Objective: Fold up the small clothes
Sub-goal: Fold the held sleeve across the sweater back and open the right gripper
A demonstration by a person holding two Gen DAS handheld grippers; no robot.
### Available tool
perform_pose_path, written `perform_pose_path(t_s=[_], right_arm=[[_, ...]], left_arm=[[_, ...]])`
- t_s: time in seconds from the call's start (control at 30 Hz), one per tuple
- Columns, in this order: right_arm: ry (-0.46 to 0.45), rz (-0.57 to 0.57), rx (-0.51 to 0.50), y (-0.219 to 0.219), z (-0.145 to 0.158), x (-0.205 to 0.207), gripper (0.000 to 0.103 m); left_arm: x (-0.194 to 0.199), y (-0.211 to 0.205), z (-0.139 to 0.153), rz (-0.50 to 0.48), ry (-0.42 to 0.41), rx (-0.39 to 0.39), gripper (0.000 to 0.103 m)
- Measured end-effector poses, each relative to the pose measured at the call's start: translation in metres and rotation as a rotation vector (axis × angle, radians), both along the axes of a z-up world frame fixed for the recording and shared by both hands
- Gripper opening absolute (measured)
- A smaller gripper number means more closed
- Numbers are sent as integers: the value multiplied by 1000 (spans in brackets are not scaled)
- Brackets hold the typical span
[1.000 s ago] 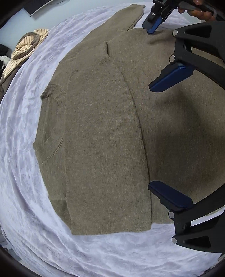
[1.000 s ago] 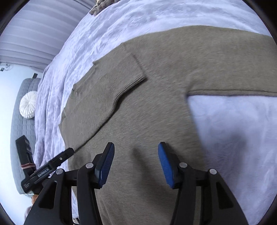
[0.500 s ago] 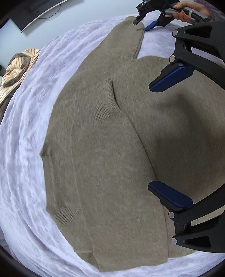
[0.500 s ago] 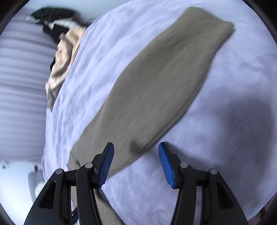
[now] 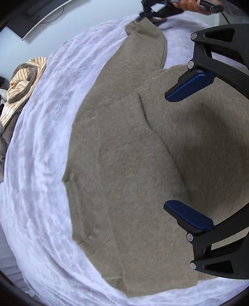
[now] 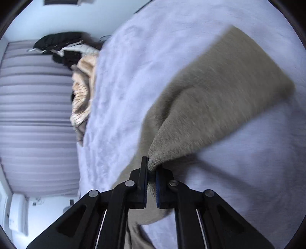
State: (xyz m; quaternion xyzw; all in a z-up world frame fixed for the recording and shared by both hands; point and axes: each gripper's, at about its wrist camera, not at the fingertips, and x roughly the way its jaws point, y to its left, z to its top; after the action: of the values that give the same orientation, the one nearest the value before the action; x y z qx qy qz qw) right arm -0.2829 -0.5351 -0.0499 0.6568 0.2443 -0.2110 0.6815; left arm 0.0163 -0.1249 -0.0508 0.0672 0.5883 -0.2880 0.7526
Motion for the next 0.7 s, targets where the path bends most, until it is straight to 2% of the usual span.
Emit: perform_pose_path(t_s=[0.07,0.13,0.23,0.33,0.37,0.43,0.5,0.57,0.63,0.67,0.7], right_arm=[[-69,87,-44,7,19,28,6],[-117,212,-114,21,43,69,6],[-190,435,-204,63,73,142,6],[-221,650,-267,125,86,205,6],[-216,728,-288,150,87,226,6],[-205,876,-296,201,79,262,6],[-145,1012,-305,253,60,289,7],[-46,1146,-300,300,31,309,9],[75,1212,-297,328,3,315,11],[141,1230,-293,336,-9,318,18],[161,1212,-289,336,-16,316,18]], left_arm=[[5,-1,15,15,-21,16,103],[21,5,12,44,-36,27,103],[41,5,25,105,-50,37,103],[61,47,35,186,-71,31,103],[45,72,53,209,-77,30,103],[48,108,63,260,-84,46,103],[51,137,64,309,-81,65,103],[52,165,63,347,-69,79,103],[56,184,58,377,-54,87,103],[54,195,58,387,-48,85,103],[54,203,56,397,-42,78,103]])
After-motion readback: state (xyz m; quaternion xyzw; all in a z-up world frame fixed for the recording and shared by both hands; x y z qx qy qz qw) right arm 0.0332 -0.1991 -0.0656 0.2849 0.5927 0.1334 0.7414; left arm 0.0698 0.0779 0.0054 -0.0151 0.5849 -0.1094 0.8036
